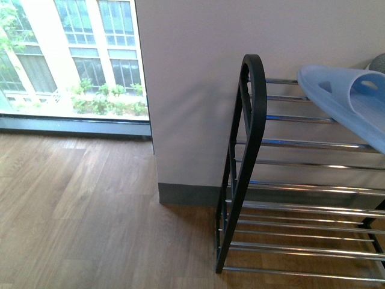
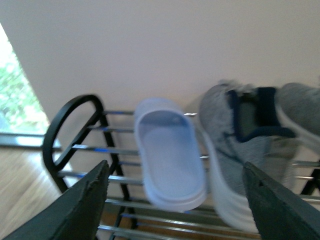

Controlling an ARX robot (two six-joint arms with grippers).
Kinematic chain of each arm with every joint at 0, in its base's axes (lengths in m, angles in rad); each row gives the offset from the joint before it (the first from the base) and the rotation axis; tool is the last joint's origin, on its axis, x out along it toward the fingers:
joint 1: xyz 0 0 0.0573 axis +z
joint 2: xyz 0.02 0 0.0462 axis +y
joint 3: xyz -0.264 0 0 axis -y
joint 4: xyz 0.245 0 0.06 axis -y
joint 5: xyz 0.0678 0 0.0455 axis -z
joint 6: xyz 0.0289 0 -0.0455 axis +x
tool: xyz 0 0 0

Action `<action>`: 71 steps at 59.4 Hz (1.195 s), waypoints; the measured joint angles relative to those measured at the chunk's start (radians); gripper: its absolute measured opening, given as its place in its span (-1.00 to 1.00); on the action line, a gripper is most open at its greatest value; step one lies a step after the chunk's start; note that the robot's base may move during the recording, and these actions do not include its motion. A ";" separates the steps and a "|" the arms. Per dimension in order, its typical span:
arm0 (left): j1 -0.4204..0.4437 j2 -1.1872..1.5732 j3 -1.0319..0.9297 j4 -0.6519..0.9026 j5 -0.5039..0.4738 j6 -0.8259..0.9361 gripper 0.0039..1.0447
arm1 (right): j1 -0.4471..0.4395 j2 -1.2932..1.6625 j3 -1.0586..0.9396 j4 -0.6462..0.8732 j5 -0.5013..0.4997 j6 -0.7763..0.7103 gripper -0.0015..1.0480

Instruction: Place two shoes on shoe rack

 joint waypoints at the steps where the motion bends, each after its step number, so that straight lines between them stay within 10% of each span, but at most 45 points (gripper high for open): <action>1: 0.000 0.000 0.000 0.000 0.000 0.000 -0.97 | 0.017 -0.023 -0.005 -0.017 0.018 -0.004 0.16; 21: 0.000 0.000 0.000 0.000 0.000 0.000 -0.97 | 0.216 -0.248 -0.054 -0.183 0.211 -0.026 -0.97; 45: 0.000 0.000 0.000 0.000 0.000 0.000 -0.97 | 0.430 -0.412 -0.072 -0.299 0.417 -0.029 -0.97; 71: 0.000 0.000 0.000 0.000 0.000 0.000 -0.97 | 0.443 -0.630 -0.072 -0.538 0.431 -0.029 -0.97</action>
